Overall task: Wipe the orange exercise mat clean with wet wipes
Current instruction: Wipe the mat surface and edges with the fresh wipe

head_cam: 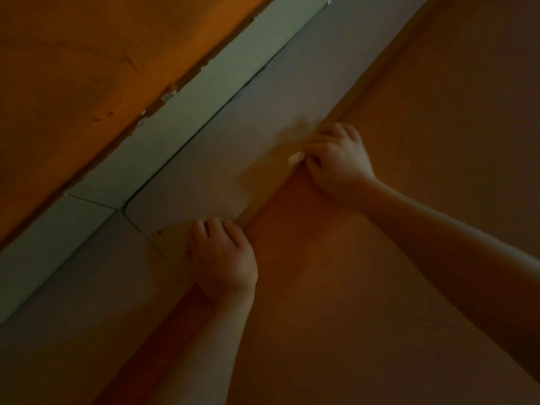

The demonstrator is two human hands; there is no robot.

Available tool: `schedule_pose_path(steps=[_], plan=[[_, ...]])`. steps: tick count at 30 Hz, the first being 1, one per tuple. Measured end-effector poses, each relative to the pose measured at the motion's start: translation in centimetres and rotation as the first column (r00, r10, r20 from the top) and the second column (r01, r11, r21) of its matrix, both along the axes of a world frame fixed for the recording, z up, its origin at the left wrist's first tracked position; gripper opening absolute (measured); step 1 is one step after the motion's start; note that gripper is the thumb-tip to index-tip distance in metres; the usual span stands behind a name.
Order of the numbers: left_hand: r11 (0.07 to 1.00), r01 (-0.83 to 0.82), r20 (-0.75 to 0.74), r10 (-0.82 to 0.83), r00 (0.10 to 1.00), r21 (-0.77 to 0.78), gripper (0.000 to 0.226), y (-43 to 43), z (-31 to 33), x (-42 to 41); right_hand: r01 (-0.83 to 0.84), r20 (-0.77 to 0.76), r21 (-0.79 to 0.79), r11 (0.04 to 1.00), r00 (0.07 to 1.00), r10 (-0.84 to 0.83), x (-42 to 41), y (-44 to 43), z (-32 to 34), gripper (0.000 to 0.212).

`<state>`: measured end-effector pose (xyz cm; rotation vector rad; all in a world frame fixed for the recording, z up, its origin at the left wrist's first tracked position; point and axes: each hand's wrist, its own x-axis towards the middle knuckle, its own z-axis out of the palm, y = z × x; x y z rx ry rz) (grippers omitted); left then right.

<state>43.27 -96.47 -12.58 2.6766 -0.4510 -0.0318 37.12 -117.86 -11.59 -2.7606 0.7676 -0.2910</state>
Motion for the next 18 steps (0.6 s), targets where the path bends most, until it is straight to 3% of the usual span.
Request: schedule_pose_path(steps=[4, 7, 9, 13, 18], plan=[[1.000, 0.009, 0.017, -0.009, 1.000, 0.019, 0.049, 0.0, 0.0, 0.1, 0.135, 0.150, 0.068, 0.989, 0.978, -0.144, -0.3, 0.5, -0.7, 0.032], [1.000, 0.016, 0.033, -0.016, 0.999, 0.021, 0.047, -0.1, 0.0, 0.1, -0.030, 0.096, 0.132, 0.991, 0.995, 0.018, -0.8, -0.6, 0.0, 0.031], [1.000, 0.012, 0.059, -0.013, 0.998, 0.015, 0.044, 0.0, -0.1, 0.1, -0.156, 0.041, 0.066, 0.985, 0.987, 0.154, -1.3, -3.4, 0.8, 0.030], [0.999, 0.024, 0.062, -0.026, 0.998, 0.024, 0.044, 0.1, -0.4, 0.1, -0.026, 0.136, -0.028, 0.999, 0.990, 0.030, -1.9, -4.4, -0.7, 0.027], [0.997, 0.014, 0.051, -0.018, 0.999, 0.072, 0.044, 0.2, -0.3, -0.1, -0.059, 0.199, -0.005, 0.998, 0.978, 0.059, -1.9, -4.9, -1.2, 0.027]])
